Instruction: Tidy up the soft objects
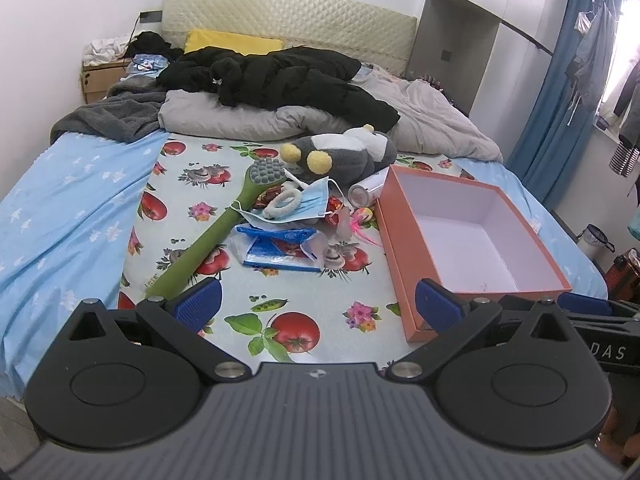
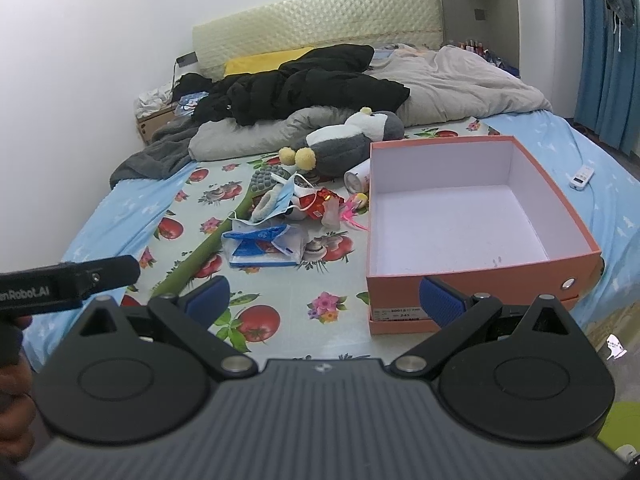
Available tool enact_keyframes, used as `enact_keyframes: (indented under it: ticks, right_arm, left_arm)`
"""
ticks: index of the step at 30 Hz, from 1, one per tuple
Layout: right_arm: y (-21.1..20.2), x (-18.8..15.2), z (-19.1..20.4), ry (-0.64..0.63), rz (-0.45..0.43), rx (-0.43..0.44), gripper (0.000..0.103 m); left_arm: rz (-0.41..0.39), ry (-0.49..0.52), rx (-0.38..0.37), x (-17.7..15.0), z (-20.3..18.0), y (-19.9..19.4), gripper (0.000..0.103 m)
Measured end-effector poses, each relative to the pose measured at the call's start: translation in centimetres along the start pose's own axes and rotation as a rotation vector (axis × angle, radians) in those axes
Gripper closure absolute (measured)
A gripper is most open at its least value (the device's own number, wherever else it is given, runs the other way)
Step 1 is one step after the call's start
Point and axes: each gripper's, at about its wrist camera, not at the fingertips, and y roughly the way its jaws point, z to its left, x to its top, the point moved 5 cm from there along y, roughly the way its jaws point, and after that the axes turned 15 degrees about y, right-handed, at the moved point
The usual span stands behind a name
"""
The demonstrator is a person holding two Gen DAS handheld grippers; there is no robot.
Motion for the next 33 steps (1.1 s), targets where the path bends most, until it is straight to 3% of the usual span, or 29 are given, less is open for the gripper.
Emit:
enact_keyframes:
  ticks: [33]
  right_arm:
    - [0.4, -0.5, -0.2, 0.011, 0.004, 0.008, 0.000]
  left_arm:
    - [0.010, -0.028, 0.032, -1.0, 0.1, 0.9, 0.000]
